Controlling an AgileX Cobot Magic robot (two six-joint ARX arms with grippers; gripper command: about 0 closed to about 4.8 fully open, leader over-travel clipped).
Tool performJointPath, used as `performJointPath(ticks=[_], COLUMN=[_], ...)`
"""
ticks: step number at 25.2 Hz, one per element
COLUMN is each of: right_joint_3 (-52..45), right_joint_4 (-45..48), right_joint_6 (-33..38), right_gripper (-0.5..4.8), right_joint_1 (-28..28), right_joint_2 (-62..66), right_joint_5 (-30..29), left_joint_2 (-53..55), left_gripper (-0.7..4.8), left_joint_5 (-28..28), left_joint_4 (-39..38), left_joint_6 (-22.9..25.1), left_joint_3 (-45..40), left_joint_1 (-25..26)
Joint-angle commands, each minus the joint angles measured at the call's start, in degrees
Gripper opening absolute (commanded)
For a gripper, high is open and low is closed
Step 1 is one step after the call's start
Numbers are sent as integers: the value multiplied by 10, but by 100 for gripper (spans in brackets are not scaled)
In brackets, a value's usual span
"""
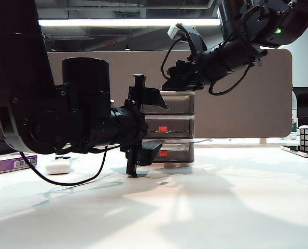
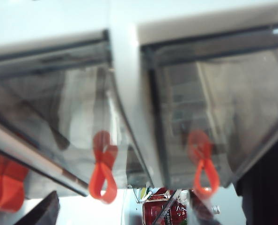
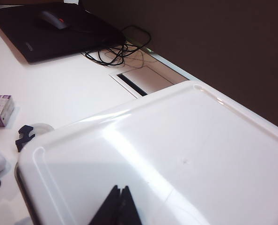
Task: Open the second layer of the drawer on the table, pick up the earphone case on the table and put it in, and finally close the drawer.
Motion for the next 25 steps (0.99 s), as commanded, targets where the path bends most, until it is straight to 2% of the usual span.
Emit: performJointPath(ticks=[1,10,19,20,23,25], right_joint_3=[0,25,50,50,50,50], right_joint_4=[-49,-155,-166,-167,-170,-170], right_joint_6=[18,32,32,32,32,32], right_gripper=[-2,-2,-2,-2,-2,-2], right_joint_1=[0,0,0,0,0,0], right_joint_2=[1,0,0,0,0,0], right_joint_5=[1,3,1,1,1,1], left_joint_2=[0,0,0,0,0,0], left_gripper=[340,340,339,333,254,239], left_joint_5=[1,-12,-29,-29,-28,-27], left_joint_4=[-1,-1,-11,-11,-16,-30], left_joint_6=[-3,-3,-5,-5,-5,-5], left_joint_3=[5,5,5,5,5,5], left_joint_1=[0,1,1,1,1,0])
